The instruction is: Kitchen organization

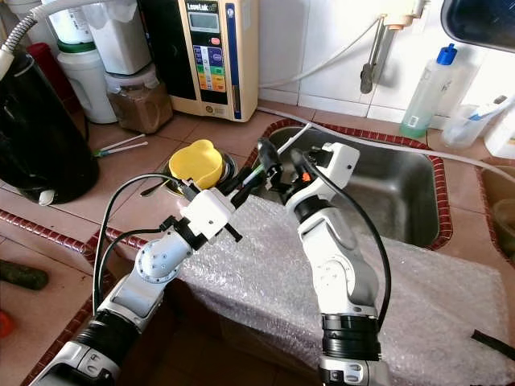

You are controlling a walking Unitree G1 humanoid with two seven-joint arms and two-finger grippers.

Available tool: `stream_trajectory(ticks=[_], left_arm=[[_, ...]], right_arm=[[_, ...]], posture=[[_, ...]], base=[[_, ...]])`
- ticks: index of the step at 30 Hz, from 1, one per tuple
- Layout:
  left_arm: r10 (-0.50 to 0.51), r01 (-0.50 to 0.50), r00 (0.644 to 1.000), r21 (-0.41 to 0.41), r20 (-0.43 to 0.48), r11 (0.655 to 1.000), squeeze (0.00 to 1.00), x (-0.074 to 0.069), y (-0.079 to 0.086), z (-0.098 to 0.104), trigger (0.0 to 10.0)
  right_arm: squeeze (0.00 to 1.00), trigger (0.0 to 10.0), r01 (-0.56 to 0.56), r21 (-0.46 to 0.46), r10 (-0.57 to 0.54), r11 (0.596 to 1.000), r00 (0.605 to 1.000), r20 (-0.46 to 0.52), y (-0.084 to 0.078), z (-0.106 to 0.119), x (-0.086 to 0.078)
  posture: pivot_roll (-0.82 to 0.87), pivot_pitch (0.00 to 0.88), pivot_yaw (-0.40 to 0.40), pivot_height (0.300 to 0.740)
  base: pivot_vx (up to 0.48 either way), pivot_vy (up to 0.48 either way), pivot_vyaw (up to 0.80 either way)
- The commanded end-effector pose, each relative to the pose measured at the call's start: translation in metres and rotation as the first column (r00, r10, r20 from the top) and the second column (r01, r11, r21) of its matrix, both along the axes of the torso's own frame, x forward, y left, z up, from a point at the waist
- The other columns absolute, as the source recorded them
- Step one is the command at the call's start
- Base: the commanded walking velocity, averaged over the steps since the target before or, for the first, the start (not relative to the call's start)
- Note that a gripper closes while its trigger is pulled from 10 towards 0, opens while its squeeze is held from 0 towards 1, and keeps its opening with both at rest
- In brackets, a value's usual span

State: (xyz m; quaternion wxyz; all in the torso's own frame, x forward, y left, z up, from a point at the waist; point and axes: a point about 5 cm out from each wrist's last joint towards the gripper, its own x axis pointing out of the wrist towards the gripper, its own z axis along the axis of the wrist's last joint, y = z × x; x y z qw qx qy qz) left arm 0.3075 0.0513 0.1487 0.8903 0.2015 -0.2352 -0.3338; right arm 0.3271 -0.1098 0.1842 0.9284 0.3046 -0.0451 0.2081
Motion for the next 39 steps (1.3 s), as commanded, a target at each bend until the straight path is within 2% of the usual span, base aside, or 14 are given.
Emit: stream_trajectory(ticks=[1,11,27,29,31,37,38,39], left_arm=[[-0.017,0.017,1.000,0.018,0.020,1.000,0.00,0.001,-0.002,0.003,0.0],[-0.017,0.016,1.000,0.021,0.025,1.000,0.00,0.002,-0.001,0.002,0.0],[-0.016,0.015,1.000,0.027,0.025,1.000,0.00,0.004,0.001,0.001,0.0],[-0.014,0.013,1.000,0.028,0.027,1.000,0.00,0.004,0.001,0.001,0.2],[-0.011,0.011,1.000,0.028,0.028,1.000,0.00,0.003,0.001,0.001,0.9],[-0.008,0.008,1.000,0.027,0.027,1.000,0.00,0.003,0.000,0.000,1.1],[-0.008,0.008,1.000,0.027,0.028,1.000,0.00,0.003,0.000,0.000,1.5],[-0.003,0.002,0.999,0.033,0.035,0.999,0.00,0.003,0.000,0.000,2.4]], right_arm=[[0.00,0.0,-0.022,0.027,0.022,0.999,1.000,0.012,0.005,0.007,0.003],[0.00,0.0,-0.003,0.055,0.004,0.998,1.000,-0.020,0.008,0.005,0.011],[0.00,0.0,-0.010,0.077,0.016,0.997,0.997,-0.076,0.012,-0.004,0.013],[0.00,0.0,-0.014,0.121,0.027,0.993,0.994,-0.104,0.012,-0.005,0.013],[0.00,0.0,-0.009,0.148,0.027,0.989,0.992,-0.121,0.010,-0.007,0.014],[0.00,0.0,-0.004,0.168,0.028,0.986,0.990,-0.139,0.009,-0.008,0.014],[0.00,0.0,-0.004,0.167,0.028,0.986,0.990,-0.140,0.009,-0.008,0.014],[0.00,0.0,-0.001,0.171,0.026,0.985,0.989,-0.145,0.009,-0.008,0.014]], posture=[[0.04,0.000,0.042,0.740],[0.04,0.000,0.046,0.740],[0.04,0.000,0.050,0.740],[0.04,0.000,0.050,0.740],[0.04,0.000,0.050,0.740],[0.04,0.000,0.045,0.740],[0.04,0.000,0.044,0.740],[0.04,0.000,0.044,0.740]], base=[[0.000,0.000,0.00],[0.000,0.000,0.00],[0.000,0.000,0.00],[0.000,0.000,0.00],[0.000,0.000,0.00],[0.000,0.000,0.00],[0.000,0.000,0.00],[0.000,0.000,0.00]])
